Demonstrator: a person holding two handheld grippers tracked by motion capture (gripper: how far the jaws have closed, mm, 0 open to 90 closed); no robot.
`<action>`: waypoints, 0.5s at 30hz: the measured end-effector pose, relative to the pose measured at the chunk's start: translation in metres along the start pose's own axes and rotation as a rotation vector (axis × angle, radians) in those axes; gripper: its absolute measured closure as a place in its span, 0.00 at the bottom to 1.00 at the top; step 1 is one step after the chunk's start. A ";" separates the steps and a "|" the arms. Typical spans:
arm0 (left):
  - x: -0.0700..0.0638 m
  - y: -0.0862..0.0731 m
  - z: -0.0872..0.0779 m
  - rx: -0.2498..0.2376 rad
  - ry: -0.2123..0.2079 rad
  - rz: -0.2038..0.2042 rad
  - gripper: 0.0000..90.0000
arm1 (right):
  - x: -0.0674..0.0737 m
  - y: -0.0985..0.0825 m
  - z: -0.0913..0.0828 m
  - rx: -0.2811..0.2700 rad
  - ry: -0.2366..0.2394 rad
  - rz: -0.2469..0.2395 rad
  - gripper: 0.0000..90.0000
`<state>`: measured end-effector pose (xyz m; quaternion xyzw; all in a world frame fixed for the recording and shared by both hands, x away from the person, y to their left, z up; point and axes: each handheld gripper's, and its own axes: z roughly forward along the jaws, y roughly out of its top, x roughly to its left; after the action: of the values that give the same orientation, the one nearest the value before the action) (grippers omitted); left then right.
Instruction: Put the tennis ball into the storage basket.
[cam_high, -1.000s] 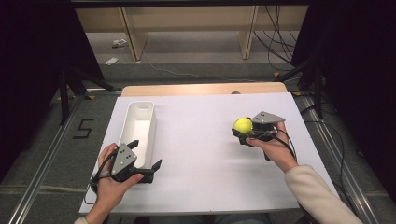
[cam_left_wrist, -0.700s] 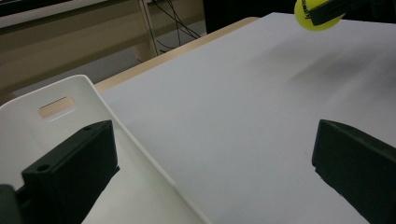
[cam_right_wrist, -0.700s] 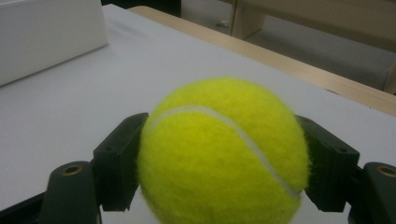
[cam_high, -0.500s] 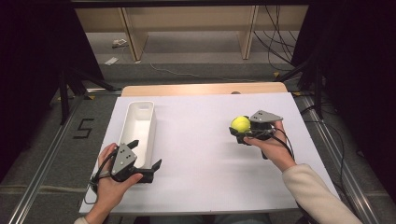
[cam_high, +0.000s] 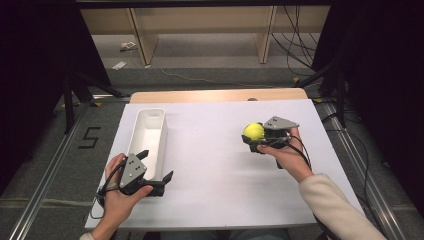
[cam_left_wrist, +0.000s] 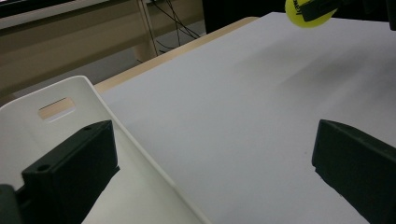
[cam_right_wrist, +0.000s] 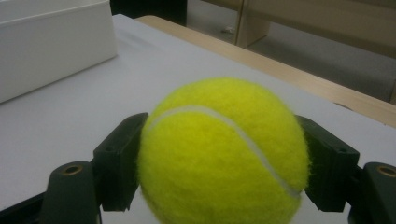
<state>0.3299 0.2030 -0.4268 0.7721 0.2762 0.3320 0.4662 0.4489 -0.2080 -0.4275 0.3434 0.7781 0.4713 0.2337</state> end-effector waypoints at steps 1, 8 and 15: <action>-0.003 0.000 -0.001 -0.002 0.008 -0.041 0.00 | 0.001 0.001 0.001 -0.003 0.003 -0.004 0.29; -0.003 0.000 -0.001 -0.002 0.008 -0.040 0.00 | 0.005 0.005 0.004 -0.013 0.012 -0.009 0.29; -0.003 0.000 -0.001 -0.003 0.007 -0.038 0.00 | 0.008 0.009 0.007 -0.018 0.019 -0.012 0.29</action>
<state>0.3272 0.2010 -0.4277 0.7649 0.2921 0.3261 0.4725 0.4514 -0.1949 -0.4236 0.3322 0.7779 0.4802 0.2324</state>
